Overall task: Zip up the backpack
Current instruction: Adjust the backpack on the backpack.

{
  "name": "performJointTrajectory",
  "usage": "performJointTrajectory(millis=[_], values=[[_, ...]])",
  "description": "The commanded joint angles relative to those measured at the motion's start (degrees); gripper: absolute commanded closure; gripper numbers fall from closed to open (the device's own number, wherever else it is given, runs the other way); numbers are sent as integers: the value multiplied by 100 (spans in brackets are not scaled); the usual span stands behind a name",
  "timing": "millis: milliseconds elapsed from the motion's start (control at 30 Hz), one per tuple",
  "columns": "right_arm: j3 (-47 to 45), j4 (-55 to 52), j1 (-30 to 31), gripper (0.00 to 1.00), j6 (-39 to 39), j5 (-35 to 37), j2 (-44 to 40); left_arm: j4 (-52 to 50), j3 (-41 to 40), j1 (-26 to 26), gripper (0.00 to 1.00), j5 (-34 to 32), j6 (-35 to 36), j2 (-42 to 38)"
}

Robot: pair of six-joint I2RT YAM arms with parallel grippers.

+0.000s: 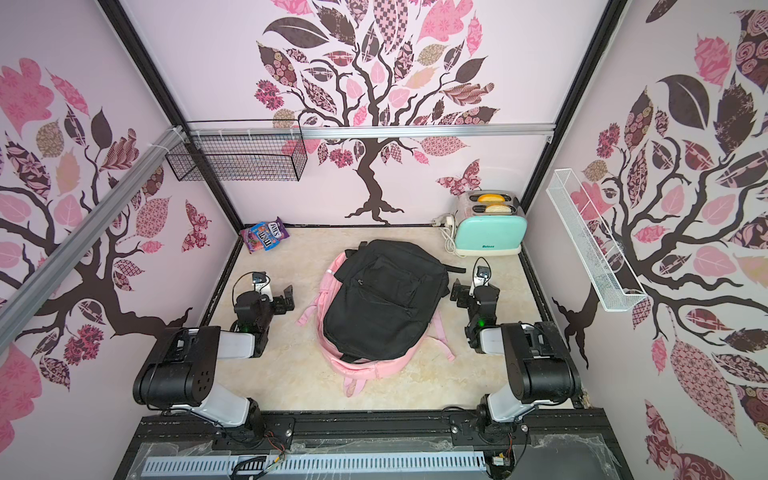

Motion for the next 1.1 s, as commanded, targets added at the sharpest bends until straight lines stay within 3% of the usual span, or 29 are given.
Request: performJointTrajectory(millis=[0,333,433,567,700,867,967,1067], values=[[60,-59,2,1,35,7,30,68,48,25,2,-35,-14,-42],[44,-44,-1,1,42,0,23,275,-92,-75,2,-72,132,-211],[115,-227,-2,1,4,-107,-123,-412,-63,-279,2,-305,270,-780],[602,-1849,15,1,7,-275,-943,-1833,312,-408,2,-900,-163,-1617],[1417,-3537,80,1,1117,-128,-1611,-3118,883,-433,2,-1333,-965,-2156],[2407,-5125,1235,1,1841,981,-2105,-5588,2136,-482,2,-1573,-2397,-2351],[2917,-5881,1311,1,2172,463,-2106,-6373,2532,-488,2,-1769,-2764,-2275],[3393,-6831,1261,1,2538,97,-2051,-6252,2368,-484,2,-1596,-2974,-2365]])
